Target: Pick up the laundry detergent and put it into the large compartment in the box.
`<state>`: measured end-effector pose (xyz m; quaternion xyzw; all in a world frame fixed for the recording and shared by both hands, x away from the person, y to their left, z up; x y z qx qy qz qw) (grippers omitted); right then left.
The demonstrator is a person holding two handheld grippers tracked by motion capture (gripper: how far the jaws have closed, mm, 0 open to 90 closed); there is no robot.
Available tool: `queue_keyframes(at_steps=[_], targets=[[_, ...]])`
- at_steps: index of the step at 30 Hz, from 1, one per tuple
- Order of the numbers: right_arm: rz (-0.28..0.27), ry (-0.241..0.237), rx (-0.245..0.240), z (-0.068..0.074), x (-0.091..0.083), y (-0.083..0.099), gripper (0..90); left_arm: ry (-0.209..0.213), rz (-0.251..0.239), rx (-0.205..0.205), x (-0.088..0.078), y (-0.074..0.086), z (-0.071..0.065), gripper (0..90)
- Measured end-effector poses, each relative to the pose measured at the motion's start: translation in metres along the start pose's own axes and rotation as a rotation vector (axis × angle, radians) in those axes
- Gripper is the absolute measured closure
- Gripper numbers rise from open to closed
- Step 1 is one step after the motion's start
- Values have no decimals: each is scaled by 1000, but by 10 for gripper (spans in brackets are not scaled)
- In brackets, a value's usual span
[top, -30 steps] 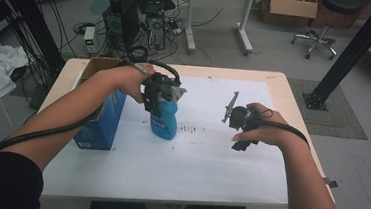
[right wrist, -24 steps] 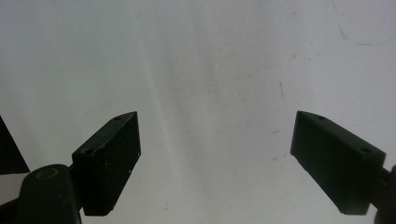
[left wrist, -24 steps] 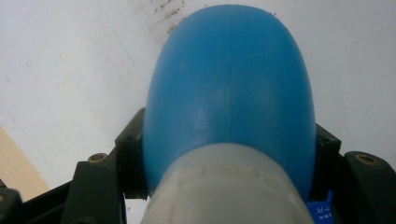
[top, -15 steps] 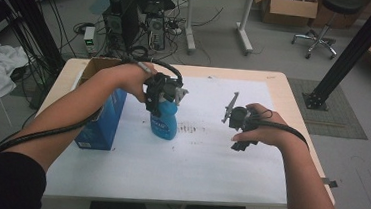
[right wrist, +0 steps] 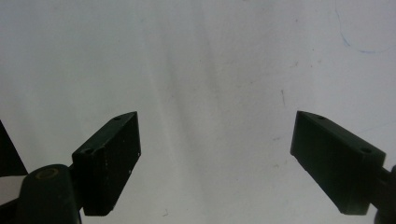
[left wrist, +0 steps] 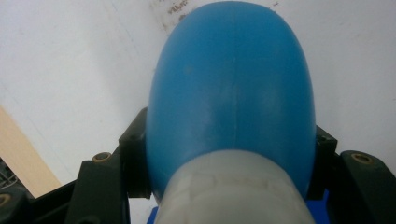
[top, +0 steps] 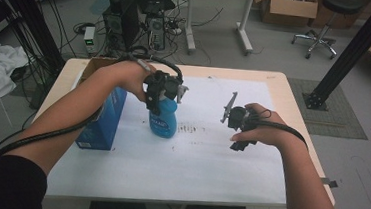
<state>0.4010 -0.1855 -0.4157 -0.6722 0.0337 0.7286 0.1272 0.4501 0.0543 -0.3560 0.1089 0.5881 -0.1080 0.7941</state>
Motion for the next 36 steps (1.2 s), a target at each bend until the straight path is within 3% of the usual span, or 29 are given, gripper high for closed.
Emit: queue_keyframes(at_steps=[7, 15, 23, 31, 36], targets=[[-7, 6, -18, 0, -3, -5, 161, -68, 20, -59, -20, 8, 4, 383], [-23, 2, -39, -1, -3, -10, 161, 9, 59, -162, -41, 11, -2, 383], [-18, 0, -70, 0, -1, -14, 161, 91, 107, -362, -73, 17, 2, 383], [-28, -1, -100, 2, -1, -20, 161, 90, 188, -525, -106, 28, 9, 383], [-25, 5, -108, 3, -3, -21, 161, 123, 176, -634, -122, 34, 8, 383]])
Point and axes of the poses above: each handheld gripper's, and its own axes: x roughly forward along the jaws, y roughly out of its underside, z roughly to its left, the point moved 8 cm from there along x, roughly forward along the jaws, and after that the axes turned 11 degrees about -y, right-handed, at the moved point
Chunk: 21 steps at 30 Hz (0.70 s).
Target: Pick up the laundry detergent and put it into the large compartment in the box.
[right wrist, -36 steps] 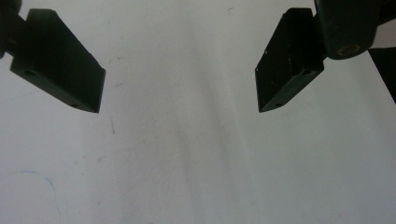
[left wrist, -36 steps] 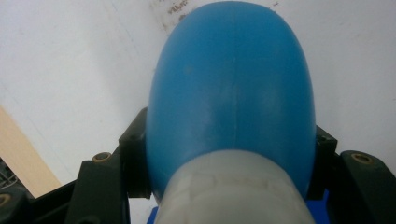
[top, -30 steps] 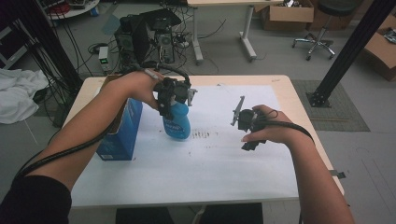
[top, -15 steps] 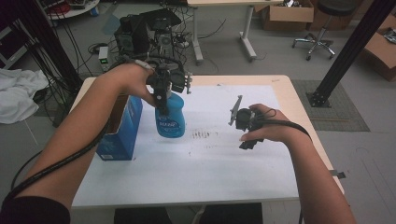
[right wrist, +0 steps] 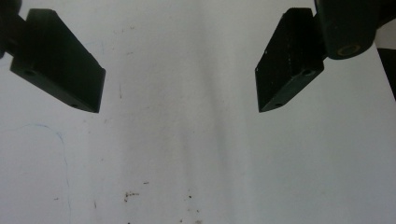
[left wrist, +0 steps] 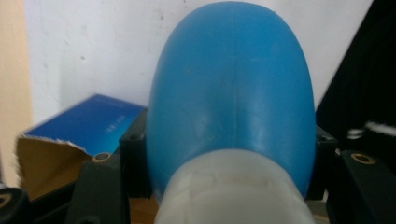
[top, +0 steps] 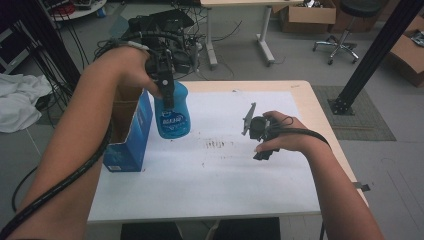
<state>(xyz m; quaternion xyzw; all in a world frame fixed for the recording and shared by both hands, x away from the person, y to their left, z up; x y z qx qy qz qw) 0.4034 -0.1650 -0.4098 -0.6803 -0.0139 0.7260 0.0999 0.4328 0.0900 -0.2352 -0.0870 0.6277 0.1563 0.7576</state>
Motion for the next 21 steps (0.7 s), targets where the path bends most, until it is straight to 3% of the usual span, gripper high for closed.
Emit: queue_keyframes(at_steps=[5, 12, 17, 21], targets=[[-5, 1, -11, 0, -1, -2, 161, 1, 34, -103, -14, 9, 4, 383], [-9, 1, -29, -1, 0, -7, 161, 5, 41, -251, -32, 18, 10, 383], [-3, -2, -33, -1, 1, -8, 161, -2, 61, -406, -39, 31, 20, 383], [-9, 0, -39, -2, 0, -8, 161, -22, 94, -486, -42, 44, 27, 383]])
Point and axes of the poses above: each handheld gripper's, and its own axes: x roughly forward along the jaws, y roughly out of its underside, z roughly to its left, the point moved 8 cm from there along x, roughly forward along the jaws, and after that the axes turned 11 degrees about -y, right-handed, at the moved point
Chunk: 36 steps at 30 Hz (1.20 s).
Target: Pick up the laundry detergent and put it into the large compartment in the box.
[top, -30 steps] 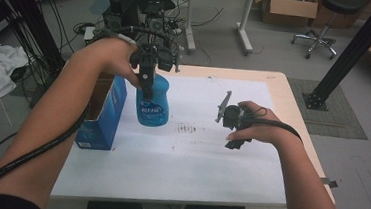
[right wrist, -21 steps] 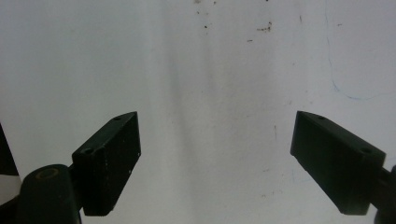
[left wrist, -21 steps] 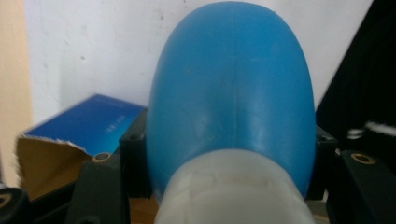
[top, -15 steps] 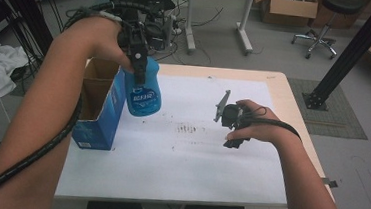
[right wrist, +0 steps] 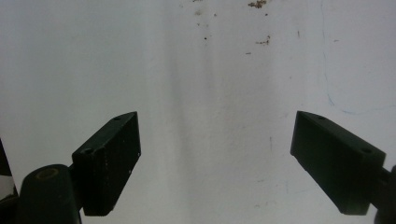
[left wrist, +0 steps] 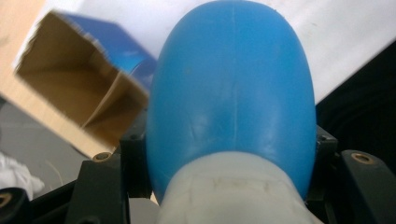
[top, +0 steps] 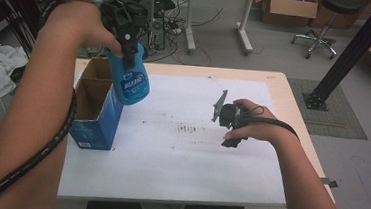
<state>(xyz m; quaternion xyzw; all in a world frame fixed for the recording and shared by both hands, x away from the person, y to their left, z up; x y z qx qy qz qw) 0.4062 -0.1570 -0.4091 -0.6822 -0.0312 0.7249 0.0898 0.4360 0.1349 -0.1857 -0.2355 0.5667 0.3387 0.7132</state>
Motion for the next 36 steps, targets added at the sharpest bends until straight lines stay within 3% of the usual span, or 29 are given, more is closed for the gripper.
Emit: queue_keyframes(at_steps=[5, 17, 24, 26, 29, 36], targets=[[-5, 3, -2, 0, -1, 0, 161, 21, 18, -119, -4, 11, 11, 383], [-17, 5, -15, 0, -4, -3, 161, 26, 37, -302, -22, 37, 33, 383], [-19, 5, -18, 0, -4, -4, 161, 64, 31, -378, -18, 55, 46, 383], [-17, 5, -19, 0, -4, -4, 161, 57, 41, -402, -17, 61, 50, 383], [-17, 7, -21, 0, -5, -5, 161, 47, 64, -473, -14, 69, 56, 383], [-25, 14, -24, 0, -6, -7, 161, 40, 112, -554, 3, 81, 63, 382]])
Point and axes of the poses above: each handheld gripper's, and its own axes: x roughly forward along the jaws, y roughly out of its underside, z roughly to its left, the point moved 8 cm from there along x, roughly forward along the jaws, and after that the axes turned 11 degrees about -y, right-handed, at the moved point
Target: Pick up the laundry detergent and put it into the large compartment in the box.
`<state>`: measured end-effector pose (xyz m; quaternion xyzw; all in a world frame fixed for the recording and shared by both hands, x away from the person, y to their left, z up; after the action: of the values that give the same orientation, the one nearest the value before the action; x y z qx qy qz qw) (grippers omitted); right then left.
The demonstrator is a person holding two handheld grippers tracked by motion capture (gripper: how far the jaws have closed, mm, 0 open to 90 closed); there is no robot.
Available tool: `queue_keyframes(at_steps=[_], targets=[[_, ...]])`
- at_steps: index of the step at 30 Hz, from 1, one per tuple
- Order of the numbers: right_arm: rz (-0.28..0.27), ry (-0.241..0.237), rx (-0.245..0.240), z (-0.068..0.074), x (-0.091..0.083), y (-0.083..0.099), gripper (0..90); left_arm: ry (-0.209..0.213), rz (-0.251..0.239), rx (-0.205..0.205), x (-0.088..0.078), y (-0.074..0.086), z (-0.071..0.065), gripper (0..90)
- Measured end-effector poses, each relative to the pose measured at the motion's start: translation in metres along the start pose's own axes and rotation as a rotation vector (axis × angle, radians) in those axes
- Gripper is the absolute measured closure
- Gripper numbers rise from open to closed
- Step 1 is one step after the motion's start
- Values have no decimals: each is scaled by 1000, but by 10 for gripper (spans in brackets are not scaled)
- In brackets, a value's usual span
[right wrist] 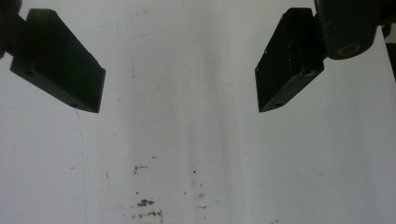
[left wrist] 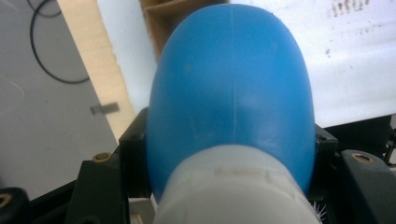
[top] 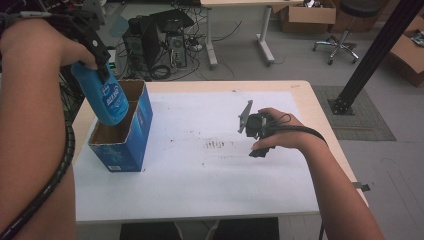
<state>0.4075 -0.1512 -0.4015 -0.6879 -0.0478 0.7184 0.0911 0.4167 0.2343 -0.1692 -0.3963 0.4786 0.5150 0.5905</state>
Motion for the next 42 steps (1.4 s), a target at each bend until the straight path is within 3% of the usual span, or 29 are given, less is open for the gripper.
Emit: queue_keyframes(at_steps=[7, 13, 26, 42], targets=[[-3, 2, -2, 1, -1, 0, 161, -27, 16, -60, 18, 0, 9, 382], [1, 5, -4, 1, 0, 0, 161, -35, -6, -70, 33, -6, 10, 382], [4, 3, -4, 1, 0, -2, 161, -21, 15, -76, 76, -11, 6, 382], [9, 2, -14, 1, 3, -5, 161, 24, 61, -63, 134, -16, -15, 382]])
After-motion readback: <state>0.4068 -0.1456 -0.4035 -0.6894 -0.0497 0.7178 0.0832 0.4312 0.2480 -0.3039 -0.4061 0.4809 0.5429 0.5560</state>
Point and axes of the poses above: each handheld gripper's, and its own axes: x roughly forward along the jaws, y roughly out of its underside, z roughly to its left, the point moved 8 cm from there along x, roughly forward along the jaws, and after that the axes turned 11 degrees about -y, right-handed, at the moved point
